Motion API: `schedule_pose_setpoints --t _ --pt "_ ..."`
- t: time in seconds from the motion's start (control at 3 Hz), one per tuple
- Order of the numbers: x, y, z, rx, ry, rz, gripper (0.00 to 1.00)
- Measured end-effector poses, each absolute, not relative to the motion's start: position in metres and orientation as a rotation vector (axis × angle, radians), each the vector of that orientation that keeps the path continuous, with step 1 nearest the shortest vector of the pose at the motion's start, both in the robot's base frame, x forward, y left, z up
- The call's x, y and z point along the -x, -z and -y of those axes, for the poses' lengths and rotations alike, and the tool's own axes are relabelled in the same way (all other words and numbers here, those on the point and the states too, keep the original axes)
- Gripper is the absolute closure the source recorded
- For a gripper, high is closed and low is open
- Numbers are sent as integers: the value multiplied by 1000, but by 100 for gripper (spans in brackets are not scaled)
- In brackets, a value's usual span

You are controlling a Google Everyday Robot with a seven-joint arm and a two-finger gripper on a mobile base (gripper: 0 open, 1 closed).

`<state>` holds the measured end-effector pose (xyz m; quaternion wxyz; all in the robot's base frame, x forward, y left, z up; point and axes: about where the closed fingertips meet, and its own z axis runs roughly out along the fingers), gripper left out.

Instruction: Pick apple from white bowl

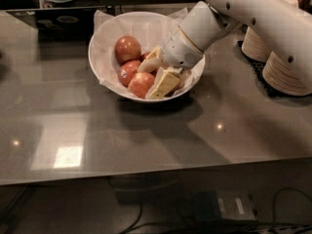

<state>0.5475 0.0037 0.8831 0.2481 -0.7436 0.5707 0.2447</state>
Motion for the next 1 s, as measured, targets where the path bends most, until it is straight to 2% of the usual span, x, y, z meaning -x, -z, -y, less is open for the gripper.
schedule_pose_setpoints --t 0.33,0.67,1.0 --pt "-547 -886 -6 2011 -660 -1535 47" --pt "-547 -886 -6 2010 -660 -1534 64" --pt "-547 -886 -6 2010 -660 -1534 88"
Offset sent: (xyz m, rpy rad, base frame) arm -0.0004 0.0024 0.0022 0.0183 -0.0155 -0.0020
